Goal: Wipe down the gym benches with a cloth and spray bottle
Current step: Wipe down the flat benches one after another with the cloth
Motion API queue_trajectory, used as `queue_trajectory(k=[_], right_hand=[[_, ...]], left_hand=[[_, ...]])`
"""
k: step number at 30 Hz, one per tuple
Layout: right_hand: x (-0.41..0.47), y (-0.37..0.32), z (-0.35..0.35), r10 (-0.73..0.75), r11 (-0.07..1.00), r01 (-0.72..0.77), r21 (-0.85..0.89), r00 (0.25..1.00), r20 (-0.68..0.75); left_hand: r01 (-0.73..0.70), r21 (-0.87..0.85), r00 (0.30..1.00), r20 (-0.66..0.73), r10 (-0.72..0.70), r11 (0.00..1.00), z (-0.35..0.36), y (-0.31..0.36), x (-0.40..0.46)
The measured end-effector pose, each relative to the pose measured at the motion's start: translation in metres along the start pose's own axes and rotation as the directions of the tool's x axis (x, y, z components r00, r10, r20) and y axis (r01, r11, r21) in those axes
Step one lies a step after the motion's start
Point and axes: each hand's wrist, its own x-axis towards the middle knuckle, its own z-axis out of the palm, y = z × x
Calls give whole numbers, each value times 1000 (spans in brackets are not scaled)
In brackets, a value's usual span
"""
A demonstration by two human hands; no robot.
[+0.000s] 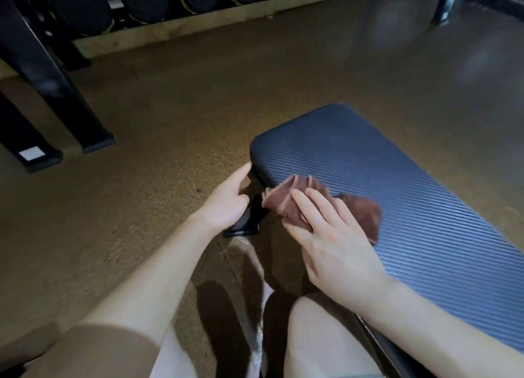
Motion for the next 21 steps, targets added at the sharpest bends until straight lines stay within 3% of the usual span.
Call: queue_trajectory(k=[7, 13, 18, 21], right_hand=[[69, 6, 7, -49, 997, 46, -64, 998, -47], [141, 2, 6, -37, 997, 34, -72, 998, -46], [140, -10, -54, 126, 983, -144, 118, 981, 150], [133, -20, -111, 210, 816, -335, 472, 931, 298]], left_hand=[[-48, 54, 999, 17, 48, 997, -5, -5, 6], [18, -50, 998, -54, -21, 999, -19, 12, -2], [141, -132, 989, -22, -145, 981, -52, 48, -52], [235, -184, 970, -13, -241, 954, -86, 80, -96]])
